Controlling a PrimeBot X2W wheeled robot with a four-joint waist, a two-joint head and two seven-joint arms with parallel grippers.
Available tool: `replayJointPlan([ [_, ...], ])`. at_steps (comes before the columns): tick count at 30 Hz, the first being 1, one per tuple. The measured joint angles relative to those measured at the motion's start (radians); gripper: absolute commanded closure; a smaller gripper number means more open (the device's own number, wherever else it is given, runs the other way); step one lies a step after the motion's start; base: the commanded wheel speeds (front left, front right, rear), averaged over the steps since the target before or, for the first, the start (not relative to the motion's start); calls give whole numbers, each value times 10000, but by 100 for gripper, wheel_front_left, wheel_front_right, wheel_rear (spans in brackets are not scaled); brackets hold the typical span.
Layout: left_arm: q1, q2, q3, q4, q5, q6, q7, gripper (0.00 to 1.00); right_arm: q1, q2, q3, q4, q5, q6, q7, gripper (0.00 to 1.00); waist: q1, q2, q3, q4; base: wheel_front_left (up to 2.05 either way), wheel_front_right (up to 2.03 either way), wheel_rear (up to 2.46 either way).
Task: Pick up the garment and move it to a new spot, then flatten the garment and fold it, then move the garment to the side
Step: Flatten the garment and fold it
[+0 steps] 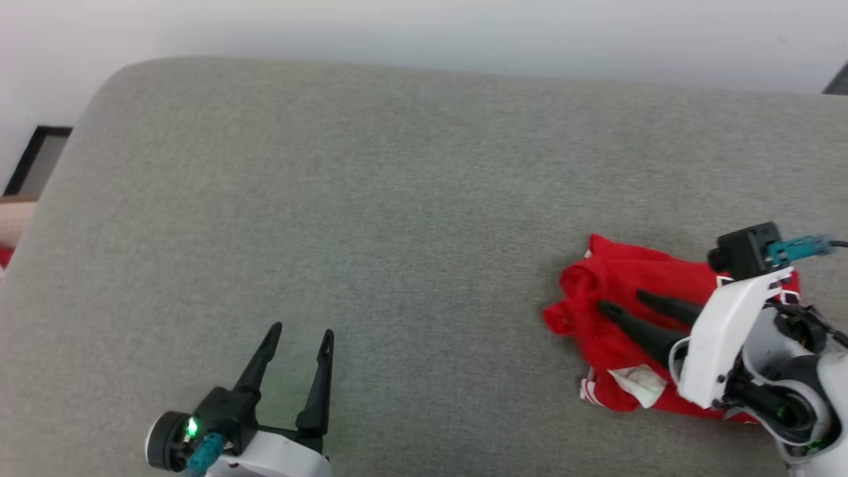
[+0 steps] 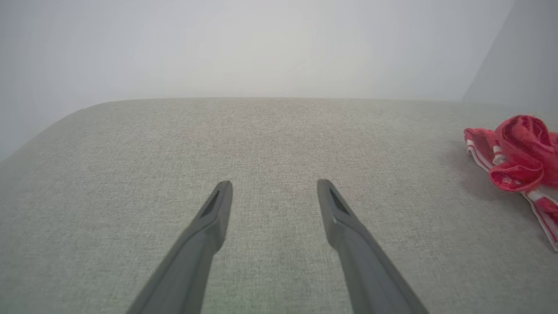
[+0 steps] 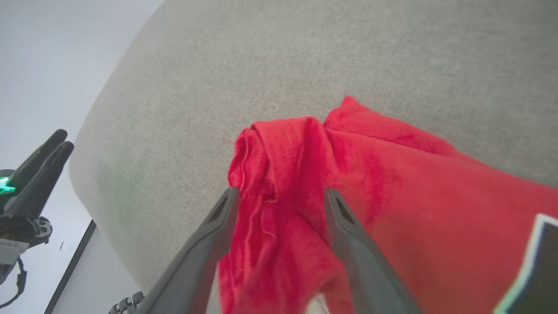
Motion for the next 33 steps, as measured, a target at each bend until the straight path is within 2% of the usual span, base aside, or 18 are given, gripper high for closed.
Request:
replayJointPlan([
  [5, -5, 180, -107, 40, -117, -2, 0, 0, 22, -326, -433, -56, 456, 0, -424, 0, 0, -1, -170, -376, 0, 0, 0],
  [8, -10, 263, -209, 144, -184, -6, 0, 0, 152, -529, -639, 13, 545, 0, -1047, 0, 0, 0, -234, -606, 0, 0, 0],
  [11, -13, 330, -297, 255, -253, -6, 0, 0, 297, -899, -359, 127, 474, 0, -2111, 0, 0, 0, -264, -843, 0, 0, 0],
  [17, -144, 428, -318, 460, -362, -8, 0, 0, 411, -1496, 573, 1183, 111, 0, -4617, 0, 0, 0, -214, -1346, 0, 0, 0],
  [21, -172, 470, -180, 585, -456, -8, 0, 0, 410, -1549, 1287, 1787, -61, 0, -6264, 0, 0, 0, -231, -1659, 0, 0, 0],
  [27, 49, 466, 407, 554, -512, -8, 0, 0, 461, -1480, 1657, 2508, -364, 0, -8445, 0, 0, 0, -581, -1913, 0, 0, 0],
  [30, 370, 428, 686, 445, -510, -8, 0, 0, 646, -1304, 1530, 2673, -581, 0, -8924, 0, 0, 0, -840, -1979, 0, 0, 0],
  [33, 677, 422, 803, 272, -499, -8, 0, 0, 826, -1049, 949, 2583, -986, 0, -9076, 0, 0, 0, -1076, -2025, 0, 0, 0],
])
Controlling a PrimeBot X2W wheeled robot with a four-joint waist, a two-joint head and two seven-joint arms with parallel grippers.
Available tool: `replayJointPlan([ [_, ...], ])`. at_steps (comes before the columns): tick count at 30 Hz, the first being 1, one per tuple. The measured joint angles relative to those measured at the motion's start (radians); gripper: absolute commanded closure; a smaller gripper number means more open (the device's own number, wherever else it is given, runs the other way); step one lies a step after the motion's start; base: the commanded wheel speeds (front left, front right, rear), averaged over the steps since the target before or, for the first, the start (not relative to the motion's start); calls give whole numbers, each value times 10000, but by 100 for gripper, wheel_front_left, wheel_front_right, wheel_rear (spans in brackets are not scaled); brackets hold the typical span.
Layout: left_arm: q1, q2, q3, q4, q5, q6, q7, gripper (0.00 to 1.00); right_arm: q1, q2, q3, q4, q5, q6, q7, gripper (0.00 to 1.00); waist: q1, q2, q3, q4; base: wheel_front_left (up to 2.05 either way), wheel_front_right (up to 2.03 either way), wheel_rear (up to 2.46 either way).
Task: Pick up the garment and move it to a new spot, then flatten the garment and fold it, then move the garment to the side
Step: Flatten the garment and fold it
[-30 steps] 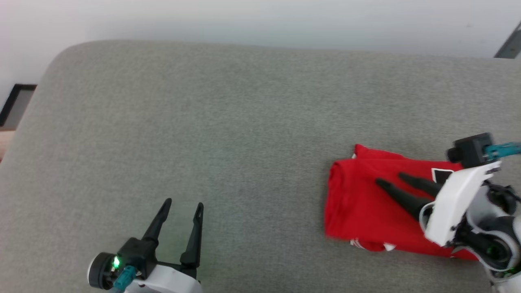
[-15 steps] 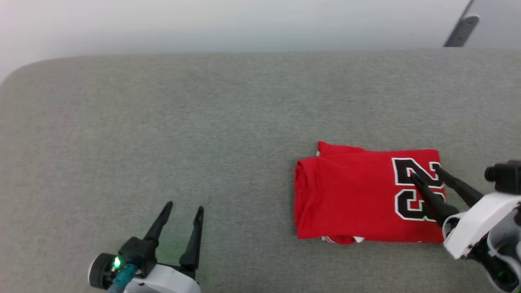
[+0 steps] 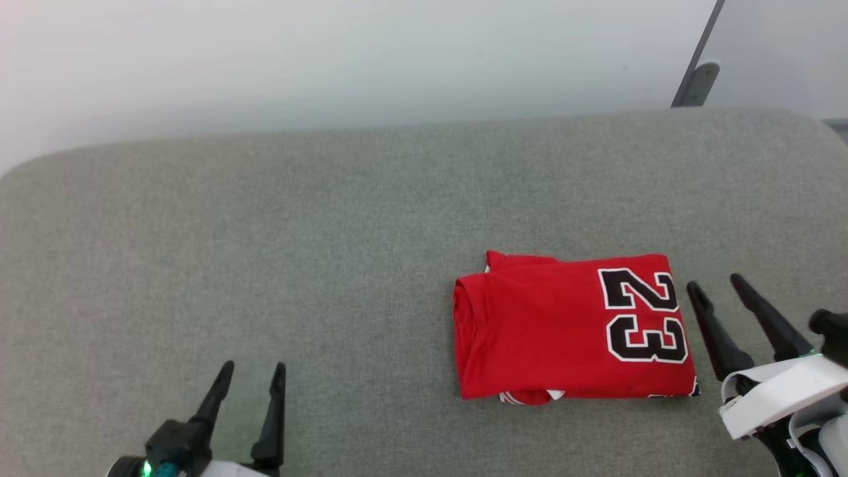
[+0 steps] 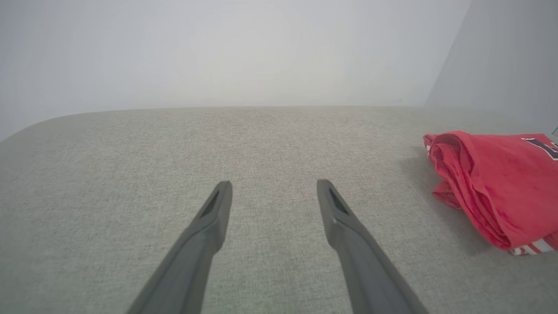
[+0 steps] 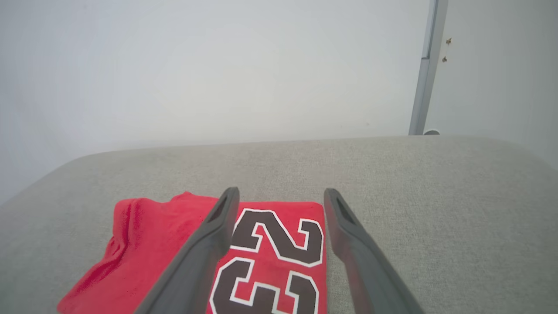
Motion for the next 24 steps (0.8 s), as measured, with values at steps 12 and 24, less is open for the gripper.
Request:
replayJointPlan([
  [12, 1135, -65, 330, -953, 157, 0, 0, 0, 1950, 1221, -2731, -1797, -2065, 0, -40, 0, -1, 0, -776, 206, 0, 0, 0],
  [24, 2132, -205, 596, -2023, 320, 0, 0, 0, 3587, 1511, -3668, -3005, -2587, 0, -40, 0, 0, 0, -1017, 590, 0, 0, 0],
])
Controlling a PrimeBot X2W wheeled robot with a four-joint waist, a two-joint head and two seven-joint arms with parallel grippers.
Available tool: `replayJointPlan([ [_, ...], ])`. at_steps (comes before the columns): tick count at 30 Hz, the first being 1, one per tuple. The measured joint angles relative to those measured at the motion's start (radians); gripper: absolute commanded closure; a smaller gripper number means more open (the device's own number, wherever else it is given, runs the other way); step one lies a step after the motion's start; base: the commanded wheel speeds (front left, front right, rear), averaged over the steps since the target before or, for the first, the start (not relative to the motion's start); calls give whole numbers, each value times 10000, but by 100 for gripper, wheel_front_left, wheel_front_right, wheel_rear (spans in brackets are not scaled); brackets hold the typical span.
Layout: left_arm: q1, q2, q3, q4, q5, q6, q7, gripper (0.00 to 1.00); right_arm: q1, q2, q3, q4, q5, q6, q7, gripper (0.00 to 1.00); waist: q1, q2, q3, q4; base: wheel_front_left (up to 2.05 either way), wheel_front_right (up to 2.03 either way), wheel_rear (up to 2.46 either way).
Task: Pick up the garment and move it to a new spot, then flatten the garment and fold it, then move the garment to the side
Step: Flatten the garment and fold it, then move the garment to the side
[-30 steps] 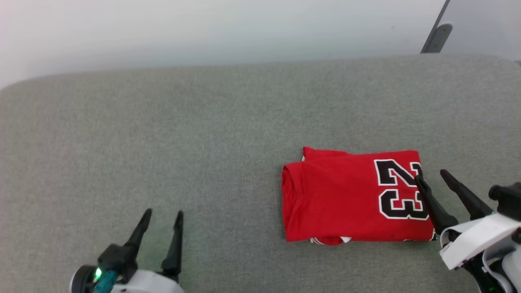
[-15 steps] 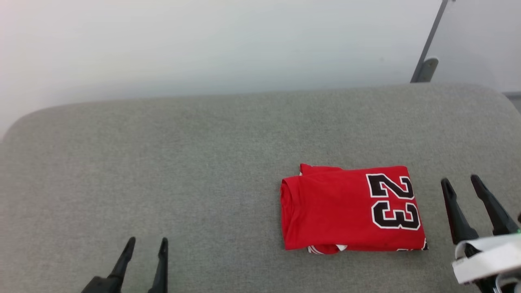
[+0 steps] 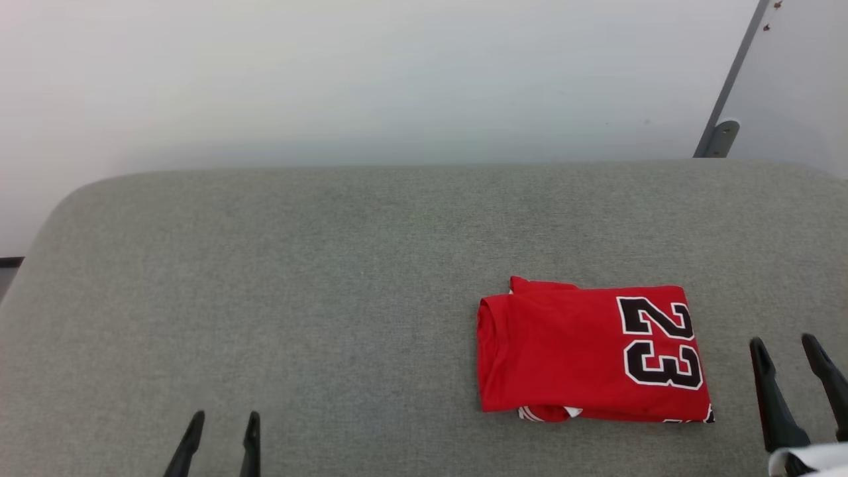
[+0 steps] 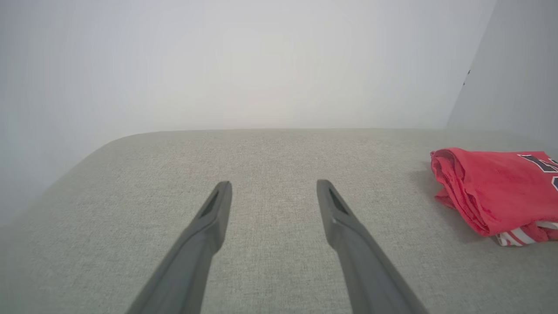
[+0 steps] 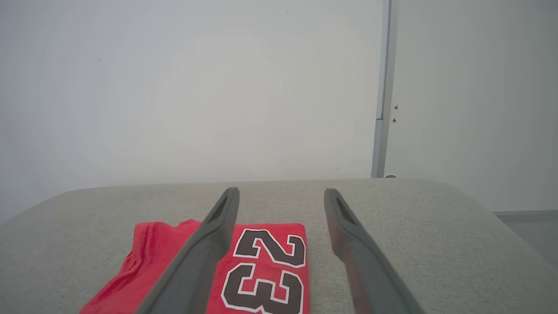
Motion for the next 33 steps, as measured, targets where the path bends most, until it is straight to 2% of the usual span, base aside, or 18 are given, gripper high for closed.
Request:
replayJointPlan([
  [9, 629, -194, 71, -522, 161, 0, 0, 0, 872, 165, -606, -742, -94, 0, 0, 0, 0, 0, 34, 145, 0, 0, 0],
  [22, 594, -326, 6, -671, 194, 0, 0, 0, 939, 372, -585, -984, -234, 0, 81, 0, 0, 0, 82, 258, 0, 0, 0],
  [28, 407, -376, 0, -671, 199, 0, 0, 0, 227, -272, 107, -953, -368, 2, 706, 0, 0, 0, 327, 140, 0, 0, 0],
  [33, -90, -416, -44, -685, 209, 0, 0, 0, -794, -1369, 999, -334, 119, 4, 2968, 0, 0, 0, 649, 42, 0, 0, 0],
])
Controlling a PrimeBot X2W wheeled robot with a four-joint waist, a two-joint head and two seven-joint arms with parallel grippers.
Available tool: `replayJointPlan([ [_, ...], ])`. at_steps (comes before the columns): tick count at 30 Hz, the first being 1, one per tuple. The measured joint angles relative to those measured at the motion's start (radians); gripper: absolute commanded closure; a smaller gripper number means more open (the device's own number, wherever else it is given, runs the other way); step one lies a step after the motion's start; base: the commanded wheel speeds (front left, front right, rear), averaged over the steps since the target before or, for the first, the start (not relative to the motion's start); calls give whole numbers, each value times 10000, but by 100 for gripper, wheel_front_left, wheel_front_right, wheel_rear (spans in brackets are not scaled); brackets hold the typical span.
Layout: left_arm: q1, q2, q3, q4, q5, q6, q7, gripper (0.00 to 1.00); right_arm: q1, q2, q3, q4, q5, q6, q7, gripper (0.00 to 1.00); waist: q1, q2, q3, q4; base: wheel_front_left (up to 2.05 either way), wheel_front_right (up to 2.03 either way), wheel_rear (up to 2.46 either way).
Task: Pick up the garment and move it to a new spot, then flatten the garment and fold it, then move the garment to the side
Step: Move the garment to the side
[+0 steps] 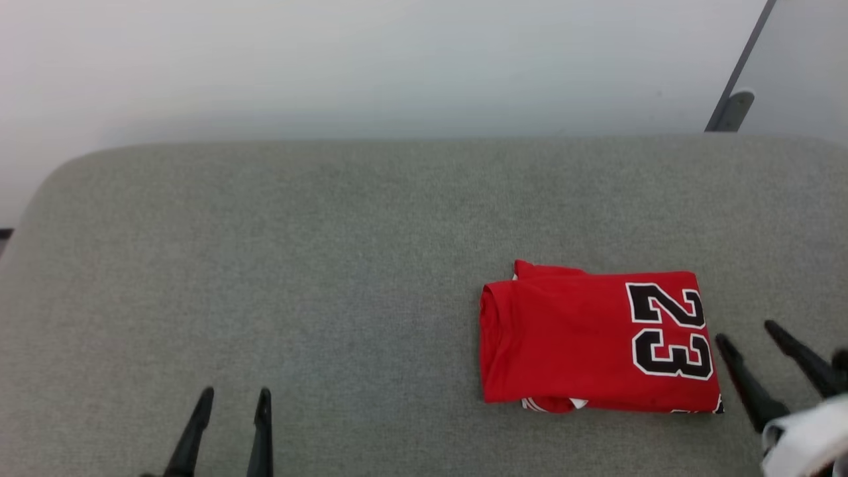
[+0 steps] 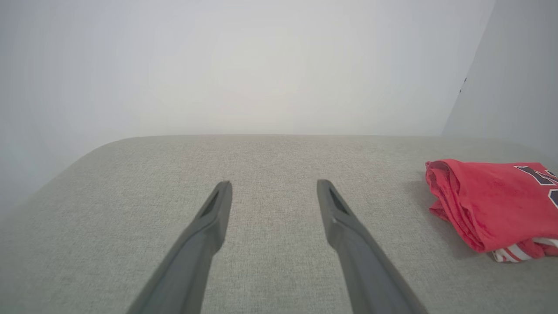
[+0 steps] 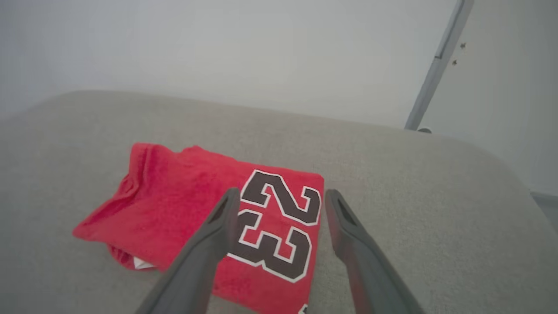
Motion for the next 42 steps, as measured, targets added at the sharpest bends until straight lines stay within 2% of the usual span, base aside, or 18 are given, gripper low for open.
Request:
replayJointPlan([
  [7, -703, -27, -244, 115, 136, 0, 0, 0, -1672, -1519, 907, 848, 1457, -2, 3344, 0, 0, 0, 636, -7, 0, 0, 0],
  [11, -1083, -56, -451, 247, 155, 0, 0, 0, -2382, -1676, 943, 1524, 2614, -2, 5091, 0, 0, 0, 991, 103, 0, 0, 0],
  [15, -1577, -73, -844, 424, 54, 0, 0, 0, -2826, -1781, 1104, 2125, 3133, -4, 6642, 0, 0, 0, 1383, 285, 0, 0, 0],
  [18, -1966, -98, -991, 437, -98, 0, 0, 0, -3098, -1885, 1338, 2194, 3173, -4, 7045, 0, 0, 0, 1696, 449, 0, 0, 0],
  [27, -2600, -102, -1091, 75, -92, 0, 0, 0, -3641, -1810, 1421, 2472, 3302, -2, 6700, 0, 0, 0, 2538, 812, 0, 0, 0],
  [28, -2685, -102, -1151, 4, -92, 0, 0, 0, -3661, -1808, 1452, 2472, 3321, -2, 6646, 3, 0, 0, 2599, 823, 0, 0, 0],
  [29, -2725, -100, -1221, -27, -90, 0, 0, 0, -3673, -1818, 1455, 2491, 3379, -2, 6541, 51, 0, 0, 2649, 828, 0, 0, 0],
  [30, -2726, -86, -1290, -56, -81, 0, 0, 0, -3701, -1787, 1455, 2533, 3463, -2, 6437, 72, 0, 0, 2680, 816, 0, 0, 0],
  [31, -2729, -63, -1335, -75, -59, 0, 0, 0, -3733, -1747, 1453, 2577, 3570, -2, 6335, 100, 0, 0, 2694, 788, 0, 0, 0],
  [38, -2798, -4, -1243, 23, -332, 0, 0, 0, -3840, -1469, 1356, 2857, 3969, 13, 5478, 100, 0, 0, 2660, 338, 0, 0, 0],
  [42, -2992, 249, -1461, -186, -533, -2, 0, 0, -3879, -1672, 886, 3212, 4215, 0, 4997, 100, 0, 0, 2696, -90, 0, 0, 0],
])
